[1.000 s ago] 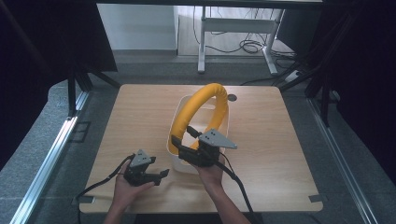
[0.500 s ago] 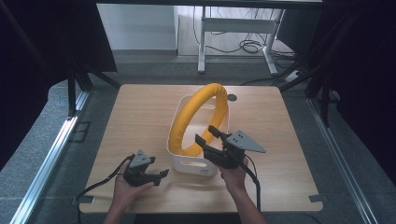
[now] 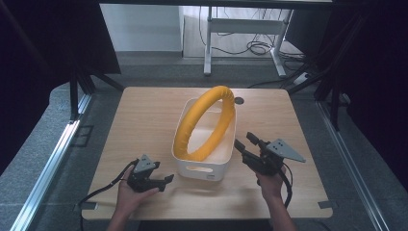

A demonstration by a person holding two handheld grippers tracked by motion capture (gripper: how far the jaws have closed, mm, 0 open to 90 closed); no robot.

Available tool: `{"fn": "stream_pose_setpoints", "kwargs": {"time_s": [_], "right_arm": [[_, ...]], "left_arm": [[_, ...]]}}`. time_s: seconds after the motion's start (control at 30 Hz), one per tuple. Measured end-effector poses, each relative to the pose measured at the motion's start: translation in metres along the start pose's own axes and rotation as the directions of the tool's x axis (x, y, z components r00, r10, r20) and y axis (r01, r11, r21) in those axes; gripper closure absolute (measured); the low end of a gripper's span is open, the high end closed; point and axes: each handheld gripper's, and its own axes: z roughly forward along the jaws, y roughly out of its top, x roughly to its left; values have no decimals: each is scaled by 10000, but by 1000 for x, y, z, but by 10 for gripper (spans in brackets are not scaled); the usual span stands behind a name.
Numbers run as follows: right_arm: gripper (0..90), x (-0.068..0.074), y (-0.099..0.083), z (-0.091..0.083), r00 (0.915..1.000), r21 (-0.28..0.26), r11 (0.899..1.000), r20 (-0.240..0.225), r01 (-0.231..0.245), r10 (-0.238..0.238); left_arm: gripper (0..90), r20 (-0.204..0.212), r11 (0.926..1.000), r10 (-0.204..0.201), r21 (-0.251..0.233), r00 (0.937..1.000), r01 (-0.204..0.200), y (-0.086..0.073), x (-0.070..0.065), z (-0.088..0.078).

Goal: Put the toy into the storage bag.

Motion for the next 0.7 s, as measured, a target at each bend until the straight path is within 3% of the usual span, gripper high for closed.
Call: {"fn": "stream_pose_setpoints", "kwargs": {"time_s": [0.3,0.7], "right_arm": [[427,-31,-14,-8,9974,325,9990,659,-322,300],[426,-36,-18,-10,9975,405,9989,675,-219,191]], "left_arm": [[246,-17,10000,53,43,10000,-53,0,0,0],[244,-11,9999,88,82,10000,-88,-1,0,2]]}}
